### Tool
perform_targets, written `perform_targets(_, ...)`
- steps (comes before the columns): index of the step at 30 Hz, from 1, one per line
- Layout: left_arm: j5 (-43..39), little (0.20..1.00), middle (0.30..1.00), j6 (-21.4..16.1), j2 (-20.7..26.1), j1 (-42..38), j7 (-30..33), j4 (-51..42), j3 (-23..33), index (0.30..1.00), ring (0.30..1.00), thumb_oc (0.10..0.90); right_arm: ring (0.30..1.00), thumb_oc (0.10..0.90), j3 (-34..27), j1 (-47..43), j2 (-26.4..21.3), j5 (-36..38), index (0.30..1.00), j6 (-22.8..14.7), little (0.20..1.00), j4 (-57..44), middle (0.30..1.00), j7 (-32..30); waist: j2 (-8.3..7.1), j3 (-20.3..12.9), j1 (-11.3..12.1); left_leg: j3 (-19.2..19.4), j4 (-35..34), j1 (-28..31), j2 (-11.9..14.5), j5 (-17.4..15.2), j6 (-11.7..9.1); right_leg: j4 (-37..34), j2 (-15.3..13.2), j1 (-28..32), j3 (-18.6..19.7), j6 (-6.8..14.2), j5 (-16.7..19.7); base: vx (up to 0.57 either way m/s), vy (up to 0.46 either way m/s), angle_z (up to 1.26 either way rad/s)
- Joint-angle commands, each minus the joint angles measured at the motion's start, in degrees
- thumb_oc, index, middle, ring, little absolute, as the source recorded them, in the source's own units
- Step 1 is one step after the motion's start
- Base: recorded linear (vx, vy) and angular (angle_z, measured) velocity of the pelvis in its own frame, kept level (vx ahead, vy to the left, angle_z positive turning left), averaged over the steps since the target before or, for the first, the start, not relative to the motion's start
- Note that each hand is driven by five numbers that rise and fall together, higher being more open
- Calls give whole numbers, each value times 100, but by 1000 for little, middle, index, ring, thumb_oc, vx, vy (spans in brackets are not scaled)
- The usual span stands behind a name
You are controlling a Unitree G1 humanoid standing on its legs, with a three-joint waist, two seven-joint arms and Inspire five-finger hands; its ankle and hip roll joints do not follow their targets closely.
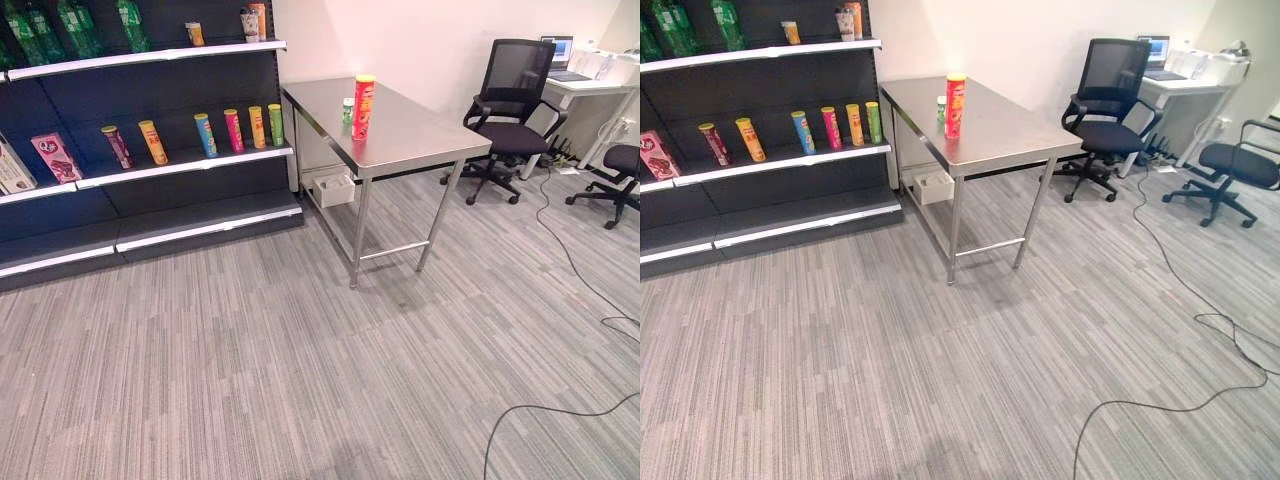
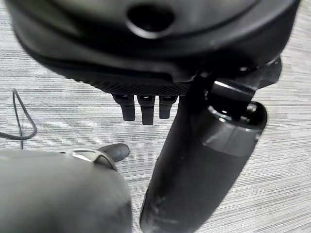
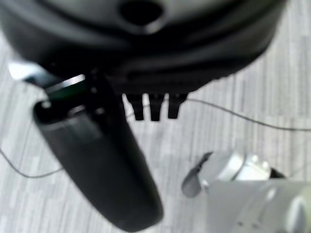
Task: Put the goods on the table back onto the shelves and tidy them up.
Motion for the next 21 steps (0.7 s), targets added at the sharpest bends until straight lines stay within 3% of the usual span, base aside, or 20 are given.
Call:
perform_targets(1, 323, 900, 900, -111, -77, -138, -18, 181, -53, 900, 900, 800, 900, 800, -133, -300, 33, 113, 900, -183, 900, 432, 900, 38, -124, 18, -52, -407, -264, 505, 304, -314, -474, -449, -529, 355, 190, 847, 339, -4, -14, 7)
perform_targets(19, 616, 900, 900, -71, -46, -74, -63, 135, -242, 900, 900, 800, 900, 800, 94, -254, 43, -210, 900, -218, 900, 269, 900, 0, -107, 44, -74, -305, -229, 505, 470, -240, -552, -394, -369, 319, 253, 727, 156, -5, -37, 2)
perform_targets(20, 580, 900, 900, -87, -39, -113, -39, 134, -254, 900, 900, 800, 900, 800, 98, -258, 23, -210, 900, -243, 900, 257, 900, -4, -139, 128, -71, -304, 166, 291, 514, -296, -569, -351, -373, 328, 276, 677, 90, -143, -141, 0)
perform_targets(21, 421, 900, 900, -125, -27, -226, 30, 91, -310, 900, 900, 800, 900, 800, 84, -274, 3, -167, 900, -275, 900, 231, 900, -49, -262, 417, -40, -375, 1254, -374, 648, -288, -658, -265, -398, 330, 299, 542, 36, -161, -193, 1)
